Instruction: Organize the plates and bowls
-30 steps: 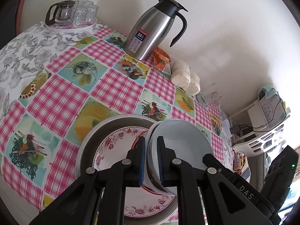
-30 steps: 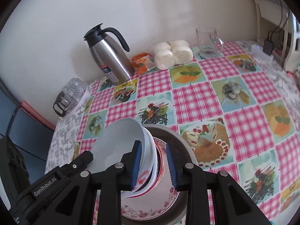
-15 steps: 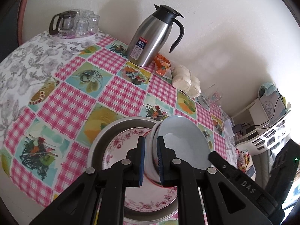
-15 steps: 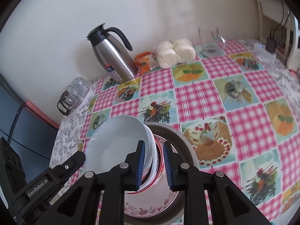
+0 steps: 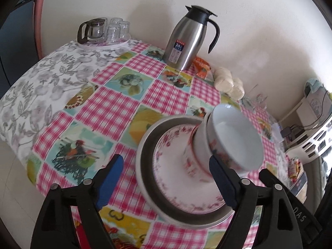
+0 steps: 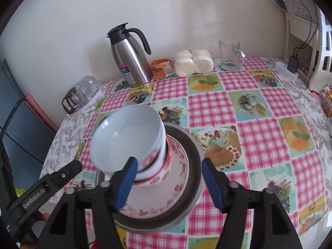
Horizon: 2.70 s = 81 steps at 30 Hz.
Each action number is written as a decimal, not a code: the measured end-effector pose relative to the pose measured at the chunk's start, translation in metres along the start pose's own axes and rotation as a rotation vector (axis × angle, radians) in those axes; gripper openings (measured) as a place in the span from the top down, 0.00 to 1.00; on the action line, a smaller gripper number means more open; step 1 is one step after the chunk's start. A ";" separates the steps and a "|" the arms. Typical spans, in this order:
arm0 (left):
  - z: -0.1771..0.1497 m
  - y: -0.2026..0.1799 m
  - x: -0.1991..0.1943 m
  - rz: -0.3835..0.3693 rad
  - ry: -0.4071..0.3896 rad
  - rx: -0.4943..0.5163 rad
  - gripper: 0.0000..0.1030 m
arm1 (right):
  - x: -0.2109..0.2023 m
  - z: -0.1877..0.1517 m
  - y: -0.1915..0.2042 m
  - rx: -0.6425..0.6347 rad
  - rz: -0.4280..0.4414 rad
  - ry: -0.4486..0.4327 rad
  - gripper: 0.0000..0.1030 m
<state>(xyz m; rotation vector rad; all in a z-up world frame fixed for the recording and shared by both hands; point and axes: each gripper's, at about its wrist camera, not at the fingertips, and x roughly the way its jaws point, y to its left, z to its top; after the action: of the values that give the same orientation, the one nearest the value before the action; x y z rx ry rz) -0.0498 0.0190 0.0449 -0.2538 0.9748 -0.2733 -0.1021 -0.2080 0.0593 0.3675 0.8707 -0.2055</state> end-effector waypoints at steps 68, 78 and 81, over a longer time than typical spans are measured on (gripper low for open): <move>-0.036 -0.011 0.002 0.219 0.054 0.186 0.08 | 0.016 -0.037 -0.024 -0.014 -0.096 0.132 0.00; -0.038 -0.014 0.005 0.239 0.068 0.201 0.08 | 0.016 -0.037 -0.026 -0.011 -0.098 0.135 0.00; -0.038 -0.014 0.006 0.237 0.074 0.198 0.08 | 0.017 -0.037 -0.026 -0.011 -0.097 0.136 0.00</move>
<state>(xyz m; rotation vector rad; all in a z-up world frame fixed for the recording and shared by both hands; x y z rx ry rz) -0.0804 0.0006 0.0240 0.0533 1.0329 -0.1607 -0.1264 -0.2181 0.0185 0.3319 1.0243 -0.2671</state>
